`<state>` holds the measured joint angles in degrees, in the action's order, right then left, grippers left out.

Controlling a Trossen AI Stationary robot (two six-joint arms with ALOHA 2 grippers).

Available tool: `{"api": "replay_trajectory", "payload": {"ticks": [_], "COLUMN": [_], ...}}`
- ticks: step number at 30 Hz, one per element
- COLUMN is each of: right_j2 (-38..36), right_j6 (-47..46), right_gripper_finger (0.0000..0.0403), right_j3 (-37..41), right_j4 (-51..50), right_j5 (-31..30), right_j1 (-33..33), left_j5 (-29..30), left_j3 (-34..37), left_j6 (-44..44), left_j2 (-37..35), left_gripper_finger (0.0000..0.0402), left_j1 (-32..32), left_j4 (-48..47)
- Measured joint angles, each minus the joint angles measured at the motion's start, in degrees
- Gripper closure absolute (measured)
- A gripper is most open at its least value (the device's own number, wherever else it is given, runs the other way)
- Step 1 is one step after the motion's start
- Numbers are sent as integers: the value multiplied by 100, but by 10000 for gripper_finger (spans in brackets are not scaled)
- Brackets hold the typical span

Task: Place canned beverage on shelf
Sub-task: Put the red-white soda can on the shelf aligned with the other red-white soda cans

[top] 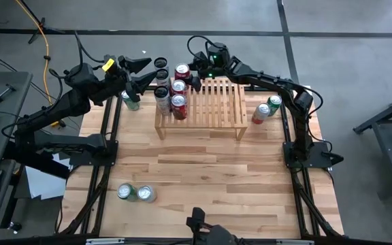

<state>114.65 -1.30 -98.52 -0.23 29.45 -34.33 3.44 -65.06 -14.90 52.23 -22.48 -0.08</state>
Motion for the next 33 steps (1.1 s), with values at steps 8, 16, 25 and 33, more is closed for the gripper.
{"api": "replay_trajectory", "payload": {"ticks": [8, 16, 25, 33], "right_j2": [0, 70, 85, 87], "right_j6": [26, 24, 6, -20], "right_gripper_finger": [80, 79, 79, 78], "right_j3": [0, -4, -4, -4], "right_j4": [-39, -44, 33, 46], "right_j5": [-285, -276, -276, -273], "right_j1": [0, 82, 139, 138], "left_j5": [0, 0, 0, 0], "left_j3": [0, 0, 0, 0], "left_j6": [2, 2, 4, 4], "left_j2": [0, 0, 0, 0], "left_gripper_finger": [41, 41, 41, 41], "left_j1": [0, 2, 2, 1], "left_j4": [0, -2, -2, -2]}}
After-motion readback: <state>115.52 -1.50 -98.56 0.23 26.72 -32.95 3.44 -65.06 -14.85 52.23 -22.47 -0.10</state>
